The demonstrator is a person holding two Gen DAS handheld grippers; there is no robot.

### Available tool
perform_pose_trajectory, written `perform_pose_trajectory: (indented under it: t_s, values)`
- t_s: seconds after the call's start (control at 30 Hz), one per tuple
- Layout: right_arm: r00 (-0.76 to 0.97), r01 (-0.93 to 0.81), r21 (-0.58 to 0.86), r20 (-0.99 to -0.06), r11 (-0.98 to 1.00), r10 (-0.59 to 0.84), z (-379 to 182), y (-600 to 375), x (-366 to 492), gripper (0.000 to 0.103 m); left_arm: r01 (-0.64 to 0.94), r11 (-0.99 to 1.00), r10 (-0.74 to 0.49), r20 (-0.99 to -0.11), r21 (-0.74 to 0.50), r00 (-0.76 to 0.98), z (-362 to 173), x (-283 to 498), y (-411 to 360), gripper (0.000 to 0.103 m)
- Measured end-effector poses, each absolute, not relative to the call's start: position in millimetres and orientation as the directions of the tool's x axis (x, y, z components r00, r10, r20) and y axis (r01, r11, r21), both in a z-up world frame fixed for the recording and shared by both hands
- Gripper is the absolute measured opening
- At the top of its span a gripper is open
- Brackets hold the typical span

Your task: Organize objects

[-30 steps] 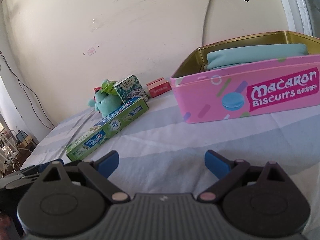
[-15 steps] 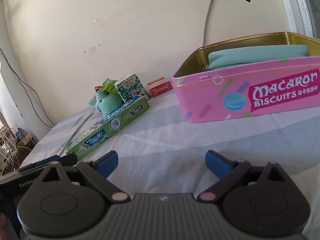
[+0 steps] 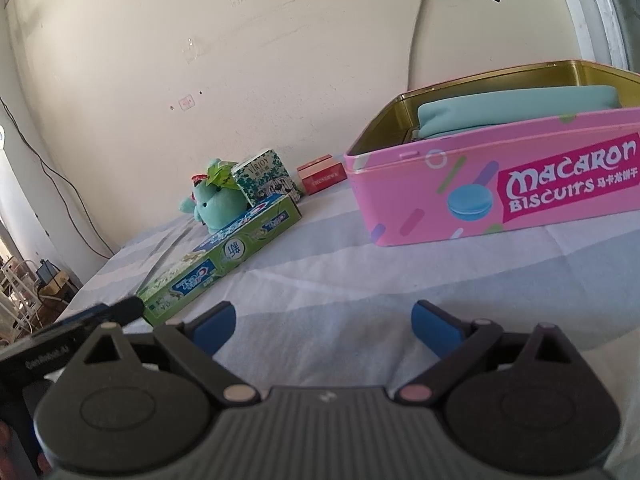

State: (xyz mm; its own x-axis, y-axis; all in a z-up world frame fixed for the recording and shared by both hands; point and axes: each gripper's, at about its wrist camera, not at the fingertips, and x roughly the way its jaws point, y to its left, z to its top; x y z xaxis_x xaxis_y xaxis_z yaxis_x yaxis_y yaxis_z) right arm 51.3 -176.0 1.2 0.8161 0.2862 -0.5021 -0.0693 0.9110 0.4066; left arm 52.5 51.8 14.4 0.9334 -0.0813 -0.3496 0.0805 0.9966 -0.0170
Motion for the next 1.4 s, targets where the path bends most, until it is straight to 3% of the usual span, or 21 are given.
perform_pose_trajectory:
  t_s: [0.13, 0.37, 0.43, 0.47, 0.5, 0.6, 0.7, 1.1, 1.27, 1.37, 1.4]
  values:
    - [0.816, -0.072, 0.414, -0.499, 0.907, 0.293, 1, -178, 51, 0.098, 0.109, 0.994, -0.093, -0.352, 0.028, 0.931, 19, 63, 50, 0.096]
    - [0.815, -0.072, 0.419, -0.498, 0.905, 0.295, 1, -179, 51, 0.099, 0.118, 0.993, -0.096, -0.474, 0.017, 0.875, 5, 96, 54, 0.095]
    - [0.815, -0.071, 0.419, -0.498, 0.905, 0.295, 2, -179, 51, 0.099, 0.115, 0.993, -0.083, -0.522, 0.029, 0.849, -2, 104, 52, 0.085]
    - [0.815, -0.071, 0.42, -0.498, 0.905, 0.295, 2, -179, 51, 0.099, 0.102, 0.994, -0.065, -0.547, 0.038, 0.834, -5, 107, 51, 0.073]
    - [0.816, -0.07, 0.42, -0.498, 0.905, 0.295, 2, -179, 52, 0.099, 0.092, 0.995, -0.054, -0.56, 0.041, 0.827, -6, 110, 51, 0.055]
    - [0.816, -0.07, 0.422, -0.497, 0.904, 0.295, 2, -178, 52, 0.099, 0.12, 0.993, -0.101, -0.561, -0.003, 0.822, -8, 108, 58, 0.014]
    - [0.817, -0.07, 0.423, -0.496, 0.904, 0.295, 2, -178, 52, 0.099, 0.109, 0.994, -0.089, -0.561, 0.003, 0.823, -8, 106, 60, 0.001]
    - [0.816, -0.073, 0.417, -0.498, 0.906, 0.295, 3, -178, 53, 0.099, 0.099, 0.99, -0.137, -0.566, -0.098, 0.813, -6, 59, 106, 0.001]
    - [0.814, -0.095, 0.369, -0.506, 0.925, 0.285, 5, -169, 51, 0.099, 0.032, 0.991, -0.101, -0.56, -0.132, 0.822, -6, 31, 142, 0.001]
    - [0.817, -0.106, 0.33, -0.509, 0.938, 0.271, 7, -162, 50, 0.099, 0.011, 0.985, -0.104, -0.553, -0.17, 0.827, -5, 21, 156, 0.003]
    - [0.817, -0.108, 0.319, -0.511, 0.941, 0.267, 7, -160, 49, 0.099, 0.016, 0.986, -0.104, -0.544, -0.164, 0.833, -3, 19, 155, 0.009]
